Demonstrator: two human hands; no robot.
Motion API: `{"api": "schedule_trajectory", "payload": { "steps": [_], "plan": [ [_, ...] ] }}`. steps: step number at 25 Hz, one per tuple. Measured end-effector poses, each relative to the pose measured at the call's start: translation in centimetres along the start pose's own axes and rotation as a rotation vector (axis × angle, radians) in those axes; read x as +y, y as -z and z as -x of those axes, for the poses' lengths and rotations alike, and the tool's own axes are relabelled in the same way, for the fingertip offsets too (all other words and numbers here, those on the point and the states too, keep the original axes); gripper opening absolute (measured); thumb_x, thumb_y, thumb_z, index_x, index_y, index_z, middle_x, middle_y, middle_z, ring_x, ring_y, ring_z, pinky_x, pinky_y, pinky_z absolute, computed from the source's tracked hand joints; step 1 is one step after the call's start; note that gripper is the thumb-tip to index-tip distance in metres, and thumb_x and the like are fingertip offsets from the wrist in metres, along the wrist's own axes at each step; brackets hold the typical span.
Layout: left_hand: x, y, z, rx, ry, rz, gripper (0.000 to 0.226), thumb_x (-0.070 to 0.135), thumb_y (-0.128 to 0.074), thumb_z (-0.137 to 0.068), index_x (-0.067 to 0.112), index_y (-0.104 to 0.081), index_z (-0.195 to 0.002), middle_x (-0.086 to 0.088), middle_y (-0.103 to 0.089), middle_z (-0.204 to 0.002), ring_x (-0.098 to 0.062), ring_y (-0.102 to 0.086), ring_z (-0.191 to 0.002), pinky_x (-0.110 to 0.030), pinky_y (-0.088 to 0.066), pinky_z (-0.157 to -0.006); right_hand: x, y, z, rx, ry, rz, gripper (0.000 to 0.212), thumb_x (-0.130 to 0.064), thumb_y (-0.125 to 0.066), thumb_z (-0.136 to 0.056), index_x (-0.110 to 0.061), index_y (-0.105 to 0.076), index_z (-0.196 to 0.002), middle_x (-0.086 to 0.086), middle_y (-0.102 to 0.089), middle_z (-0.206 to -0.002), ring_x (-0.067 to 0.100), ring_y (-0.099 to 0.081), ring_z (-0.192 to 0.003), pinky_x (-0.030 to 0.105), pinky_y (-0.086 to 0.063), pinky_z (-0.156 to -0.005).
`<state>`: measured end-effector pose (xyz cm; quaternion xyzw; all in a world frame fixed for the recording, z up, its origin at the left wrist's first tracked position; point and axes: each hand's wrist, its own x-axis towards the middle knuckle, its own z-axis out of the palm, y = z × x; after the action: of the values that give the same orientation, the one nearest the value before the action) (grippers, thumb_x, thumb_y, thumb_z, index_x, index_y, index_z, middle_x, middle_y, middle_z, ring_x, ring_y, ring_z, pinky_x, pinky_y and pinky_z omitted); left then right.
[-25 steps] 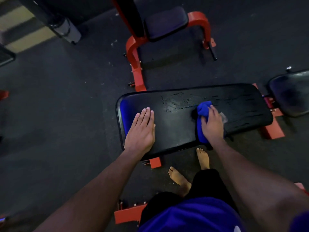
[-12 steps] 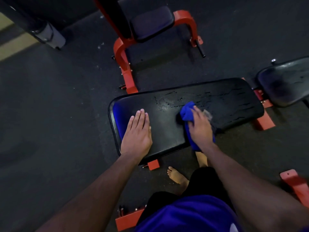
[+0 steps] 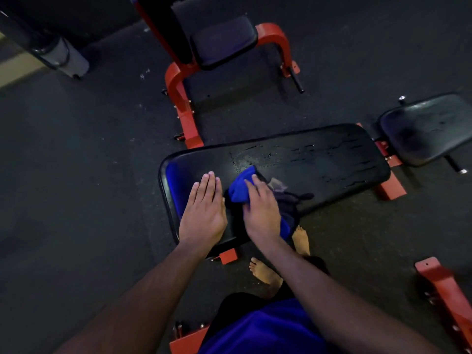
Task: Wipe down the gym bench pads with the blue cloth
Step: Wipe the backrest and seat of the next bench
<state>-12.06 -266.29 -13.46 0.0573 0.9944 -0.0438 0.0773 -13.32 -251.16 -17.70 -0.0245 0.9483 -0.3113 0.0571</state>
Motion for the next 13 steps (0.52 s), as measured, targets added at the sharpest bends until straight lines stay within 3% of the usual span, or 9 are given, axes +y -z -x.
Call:
{"api": "schedule_trajectory", "payload": {
  "steps": [3, 9, 11, 13],
  "plan": [
    [0.0, -0.2, 0.0, -0.011, -0.001, -0.006, 0.059, 0.031, -0.016, -0.106, 0.001, -0.025, -0.157, -0.017, -0.024, -0.167, -0.026, -0.018, -0.157, -0.042, -0.01, -0.127, 3.0, 0.6, -0.5, -0.038, 0.082, -0.051, 0.06, -0.009, -0.064, -0.085, -0.009, -0.048, -0.143, 0.009, -0.043, -0.152, 0.028, -0.044, -0.136, 0.041, -0.034, -0.116],
    [0.0, 0.2, 0.0, -0.025, -0.004, 0.009, 0.059, 0.033, -0.001, -0.104, 0.005, -0.006, -0.157, -0.015, -0.009, -0.17, -0.025, -0.002, -0.158, -0.041, -0.003, -0.129, 12.0, 3.5, -2.6, -0.036, -0.195, -0.064, 0.046, -0.019, -0.05, -0.1, -0.014, -0.044, -0.145, 0.005, -0.038, -0.155, 0.025, -0.039, -0.139, 0.039, -0.032, -0.114],
    [0.0, 0.5, 0.1, -0.043, -0.017, 0.03, 0.062, 0.034, 0.002, -0.103, 0.006, -0.002, -0.159, -0.013, 0.004, -0.17, -0.023, 0.009, -0.158, -0.04, 0.002, -0.128, 12.2, 5.1, -3.6, -0.044, -0.245, -0.082, 0.043, -0.017, -0.048, -0.1, -0.012, -0.045, -0.143, 0.006, -0.04, -0.152, 0.029, -0.045, -0.134, 0.043, -0.036, -0.111],
    [0.1, 0.9, -0.1, -0.01, 0.017, 0.052, 0.063, 0.033, -0.006, -0.104, 0.004, -0.007, -0.16, -0.014, 0.004, -0.17, -0.024, 0.009, -0.157, -0.041, 0.0, -0.128, 10.0, 6.4, -5.4, -0.035, -0.251, -0.097, 0.044, -0.013, -0.049, -0.098, -0.013, -0.046, -0.142, 0.005, -0.041, -0.15, 0.031, -0.052, -0.126, 0.046, -0.043, -0.105]
  ]
}}
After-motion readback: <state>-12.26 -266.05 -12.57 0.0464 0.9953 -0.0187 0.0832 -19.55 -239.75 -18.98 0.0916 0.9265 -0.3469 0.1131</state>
